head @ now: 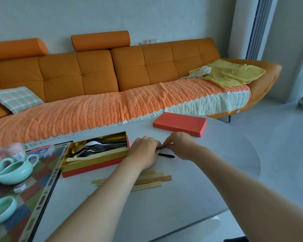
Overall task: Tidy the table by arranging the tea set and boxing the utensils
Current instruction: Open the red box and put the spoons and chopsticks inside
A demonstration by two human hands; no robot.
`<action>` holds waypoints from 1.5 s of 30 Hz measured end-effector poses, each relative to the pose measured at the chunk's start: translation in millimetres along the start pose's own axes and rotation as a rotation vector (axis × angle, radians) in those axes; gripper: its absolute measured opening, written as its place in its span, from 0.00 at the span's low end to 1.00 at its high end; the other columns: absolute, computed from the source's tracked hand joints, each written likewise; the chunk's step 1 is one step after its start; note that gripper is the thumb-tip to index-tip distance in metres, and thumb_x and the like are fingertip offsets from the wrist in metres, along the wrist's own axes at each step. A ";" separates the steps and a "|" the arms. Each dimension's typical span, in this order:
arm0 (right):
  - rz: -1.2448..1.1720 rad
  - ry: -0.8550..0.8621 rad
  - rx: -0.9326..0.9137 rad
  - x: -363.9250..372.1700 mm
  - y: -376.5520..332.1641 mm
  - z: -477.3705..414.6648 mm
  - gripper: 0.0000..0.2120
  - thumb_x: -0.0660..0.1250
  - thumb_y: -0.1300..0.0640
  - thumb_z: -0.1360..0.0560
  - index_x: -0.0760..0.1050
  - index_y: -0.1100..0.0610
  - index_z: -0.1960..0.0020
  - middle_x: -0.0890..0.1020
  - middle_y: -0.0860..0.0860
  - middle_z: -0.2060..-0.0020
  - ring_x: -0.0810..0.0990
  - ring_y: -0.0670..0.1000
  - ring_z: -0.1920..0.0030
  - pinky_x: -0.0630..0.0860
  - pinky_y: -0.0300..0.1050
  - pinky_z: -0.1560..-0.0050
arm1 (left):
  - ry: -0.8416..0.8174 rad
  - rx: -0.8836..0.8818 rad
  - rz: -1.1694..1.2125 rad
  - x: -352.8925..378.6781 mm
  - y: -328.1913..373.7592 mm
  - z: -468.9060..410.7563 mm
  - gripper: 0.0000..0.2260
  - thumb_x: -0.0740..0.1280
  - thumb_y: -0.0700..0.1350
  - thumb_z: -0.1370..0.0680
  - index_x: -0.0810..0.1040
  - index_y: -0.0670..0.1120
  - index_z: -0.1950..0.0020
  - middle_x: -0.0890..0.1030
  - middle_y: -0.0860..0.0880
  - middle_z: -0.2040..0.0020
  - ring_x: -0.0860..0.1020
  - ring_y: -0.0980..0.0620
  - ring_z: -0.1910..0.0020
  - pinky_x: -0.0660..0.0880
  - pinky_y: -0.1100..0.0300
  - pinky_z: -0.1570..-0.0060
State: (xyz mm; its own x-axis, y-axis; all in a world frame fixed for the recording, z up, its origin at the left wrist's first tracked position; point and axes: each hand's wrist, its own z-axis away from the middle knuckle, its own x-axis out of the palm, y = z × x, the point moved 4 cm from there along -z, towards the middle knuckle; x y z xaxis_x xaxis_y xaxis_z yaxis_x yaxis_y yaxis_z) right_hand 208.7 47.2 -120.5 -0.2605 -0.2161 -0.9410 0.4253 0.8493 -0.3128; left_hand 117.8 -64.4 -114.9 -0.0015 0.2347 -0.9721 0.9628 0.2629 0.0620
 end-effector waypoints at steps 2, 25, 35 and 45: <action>-0.084 0.008 -0.020 -3.1 -4.8 -0.5 0.11 0.63 0.53 0.19 0.83 0.48 0.44 0.82 0.46 0.47 0.77 0.50 0.46 0.72 0.43 0.47 | 0.115 -0.018 0.043 -7.1 -4.4 3.5 0.12 0.61 0.44 0.19 0.80 0.52 0.40 0.82 0.51 0.47 0.75 0.49 0.46 0.70 0.55 0.48; -0.092 0.068 -0.168 18.4 -147.4 -71.8 0.21 0.56 0.68 0.20 0.79 0.51 0.37 0.79 0.54 0.48 0.79 0.56 0.54 0.78 0.49 0.58 | 0.313 -0.474 0.239 -49.9 -174.7 105.3 0.17 0.59 0.49 0.17 0.71 0.48 0.29 0.73 0.50 0.33 0.66 0.48 0.31 0.63 0.52 0.33; 0.223 0.026 -0.092 35.1 -171.0 -94.5 0.20 0.57 0.68 0.24 0.79 0.46 0.49 0.76 0.47 0.63 0.73 0.52 0.59 0.65 0.43 0.56 | 0.082 -0.347 0.108 -43.3 -184.7 95.1 0.23 0.56 0.57 0.17 0.63 0.52 0.23 0.65 0.55 0.24 0.61 0.52 0.26 0.58 0.52 0.29; 0.132 0.001 -0.153 40.1 -175.9 -91.3 0.22 0.56 0.64 0.22 0.81 0.44 0.41 0.83 0.49 0.52 0.78 0.52 0.53 0.70 0.44 0.50 | -0.045 -0.360 0.107 -37.9 -187.3 85.0 0.28 0.53 0.62 0.19 0.61 0.52 0.22 0.64 0.55 0.28 0.59 0.52 0.28 0.59 0.52 0.30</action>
State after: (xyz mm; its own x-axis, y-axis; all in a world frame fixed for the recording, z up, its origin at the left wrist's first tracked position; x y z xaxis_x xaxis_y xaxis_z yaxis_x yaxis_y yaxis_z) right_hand 44.3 -66.8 -91.3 -0.2127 -0.0977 -0.9722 0.3192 0.9335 -0.1636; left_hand -39.5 -202.1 -109.0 0.1140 0.2391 -0.9643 0.8003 0.5530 0.2317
